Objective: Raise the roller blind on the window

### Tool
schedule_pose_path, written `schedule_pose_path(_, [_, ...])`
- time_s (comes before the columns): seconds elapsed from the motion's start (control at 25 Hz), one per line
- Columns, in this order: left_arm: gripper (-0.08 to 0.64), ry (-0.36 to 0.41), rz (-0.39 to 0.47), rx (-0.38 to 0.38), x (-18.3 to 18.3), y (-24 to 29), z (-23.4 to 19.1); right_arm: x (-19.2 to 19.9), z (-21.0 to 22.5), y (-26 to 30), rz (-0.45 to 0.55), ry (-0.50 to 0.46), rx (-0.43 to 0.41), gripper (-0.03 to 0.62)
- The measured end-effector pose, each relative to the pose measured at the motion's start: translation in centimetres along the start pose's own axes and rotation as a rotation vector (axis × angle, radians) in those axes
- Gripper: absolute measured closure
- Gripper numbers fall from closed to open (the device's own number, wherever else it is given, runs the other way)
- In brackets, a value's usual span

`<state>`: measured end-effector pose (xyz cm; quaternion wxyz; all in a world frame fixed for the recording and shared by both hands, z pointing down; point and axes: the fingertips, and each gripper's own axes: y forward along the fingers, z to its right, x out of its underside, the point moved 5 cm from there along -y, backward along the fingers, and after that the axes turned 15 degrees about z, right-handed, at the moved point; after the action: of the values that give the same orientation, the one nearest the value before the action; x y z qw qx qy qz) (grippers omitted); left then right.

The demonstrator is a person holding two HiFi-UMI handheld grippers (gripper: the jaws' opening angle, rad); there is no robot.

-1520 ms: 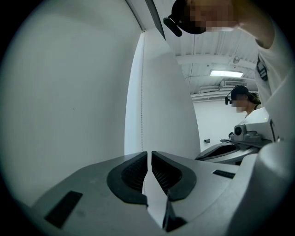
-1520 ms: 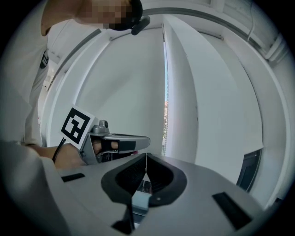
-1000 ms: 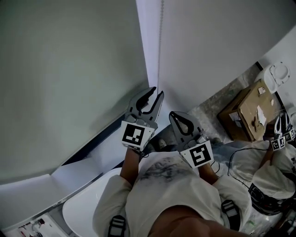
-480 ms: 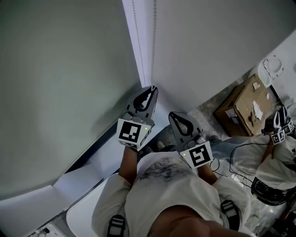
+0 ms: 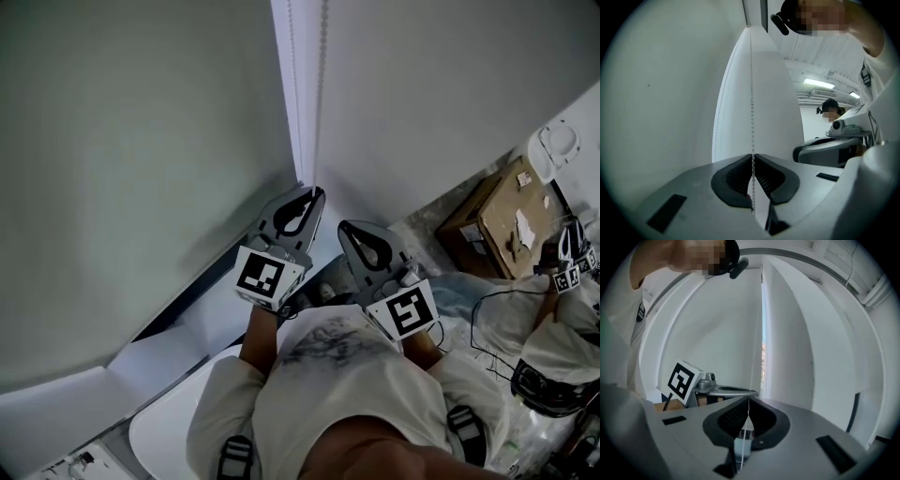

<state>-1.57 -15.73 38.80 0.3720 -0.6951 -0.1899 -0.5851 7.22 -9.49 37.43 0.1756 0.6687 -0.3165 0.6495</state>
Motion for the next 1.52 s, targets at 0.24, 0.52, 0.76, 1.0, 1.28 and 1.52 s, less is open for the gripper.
schedule_pose_path(0.24, [0.545, -0.007, -0.008, -0.016, 0.0, -2.6, 0.9, -2.6, -0.9, 0.9, 0.012, 0.003, -0.053, 0.531])
schedule_pose_path(0.52, [0.545, -0.011, -0.001, -0.015, -1.4, -5.1, 1.6, -6.2, -2.8, 2.1, 0.058, 0.005, -0.118, 0.529])
schedule_pose_path(0.76, [0.545, -0.003, -0.003, -0.005, -1.0, -5.2, 2.7, -8.5, -2.8, 2.8, 0.081, -0.008, -0.165, 0.529])
schedule_pose_path(1.0, [0.545, -0.006, -0.001, 0.000, -0.4, -5.2, 2.2, -10.5, -2.1, 4.4, 0.141, -0.001, -0.195, 0.529])
schedule_pose_path(1.28, [0.545, -0.001, -0.005, 0.007, 0.3, -5.1, 1.8, -11.5, -1.7, 5.9, 0.141, 0.005, -0.210, 0.515])
schedule_pose_path(1.52, [0.545, -0.002, -0.009, 0.006, 0.0, -5.4, 1.5, -13.1, -1.5, 7.7, 0.156, -0.012, -0.189, 0.471])
